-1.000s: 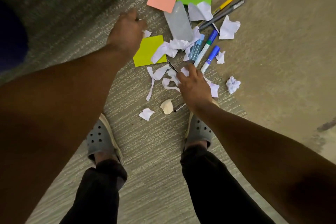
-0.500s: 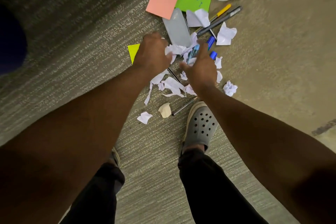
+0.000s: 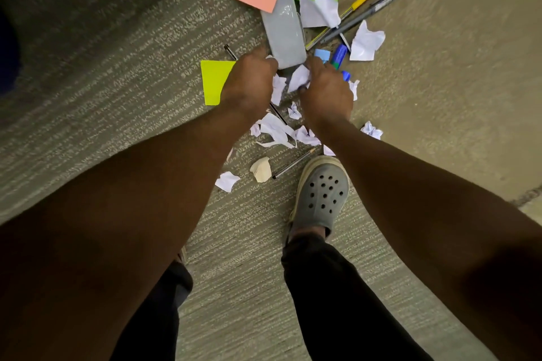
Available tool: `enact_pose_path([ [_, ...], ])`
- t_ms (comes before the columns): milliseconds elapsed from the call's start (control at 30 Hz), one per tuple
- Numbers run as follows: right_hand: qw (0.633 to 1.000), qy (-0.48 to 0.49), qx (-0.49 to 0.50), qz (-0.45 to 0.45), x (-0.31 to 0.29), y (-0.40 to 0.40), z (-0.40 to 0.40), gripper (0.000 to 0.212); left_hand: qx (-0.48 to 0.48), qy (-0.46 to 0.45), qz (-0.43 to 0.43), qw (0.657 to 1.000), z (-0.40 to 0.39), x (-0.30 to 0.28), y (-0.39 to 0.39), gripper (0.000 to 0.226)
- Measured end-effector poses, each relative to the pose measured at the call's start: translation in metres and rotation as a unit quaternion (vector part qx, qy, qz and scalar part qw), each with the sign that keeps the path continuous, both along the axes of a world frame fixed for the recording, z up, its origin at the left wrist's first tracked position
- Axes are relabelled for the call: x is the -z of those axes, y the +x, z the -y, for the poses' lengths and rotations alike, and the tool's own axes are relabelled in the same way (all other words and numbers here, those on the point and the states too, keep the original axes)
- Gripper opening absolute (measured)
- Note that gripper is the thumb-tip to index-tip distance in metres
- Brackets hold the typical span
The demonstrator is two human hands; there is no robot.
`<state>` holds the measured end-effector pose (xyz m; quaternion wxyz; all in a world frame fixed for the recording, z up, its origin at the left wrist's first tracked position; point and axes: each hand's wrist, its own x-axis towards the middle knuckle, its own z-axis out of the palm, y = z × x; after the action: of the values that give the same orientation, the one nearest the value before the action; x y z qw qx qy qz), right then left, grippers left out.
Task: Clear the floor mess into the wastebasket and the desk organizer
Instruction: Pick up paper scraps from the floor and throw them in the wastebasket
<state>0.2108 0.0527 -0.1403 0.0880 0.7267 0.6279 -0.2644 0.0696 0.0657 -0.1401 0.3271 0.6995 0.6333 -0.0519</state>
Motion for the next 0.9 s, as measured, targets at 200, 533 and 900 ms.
enact_pose_path([
  [200, 0.998, 0.007, 0.061, -0.018, -0.018, 0.011, 0.001, 0.023, -0.345, -0.03, 0.167, 0.923, 0.009, -0.026, -0.025, 0.007],
  [533, 0.98, 0.059, 0.125, -0.143, -0.108, -0.027, 0.005, 0.025, -0.627, -0.091, 0.407, 0.658, 0.036, -0.132, -0.091, 0.026],
  [900, 0.9, 0.111, 0.073, -0.416, -0.263, -0.271, -0.042, 0.014, -0.658, 0.159, 0.406, 0.615, 0.032, -0.291, -0.25, 0.017],
])
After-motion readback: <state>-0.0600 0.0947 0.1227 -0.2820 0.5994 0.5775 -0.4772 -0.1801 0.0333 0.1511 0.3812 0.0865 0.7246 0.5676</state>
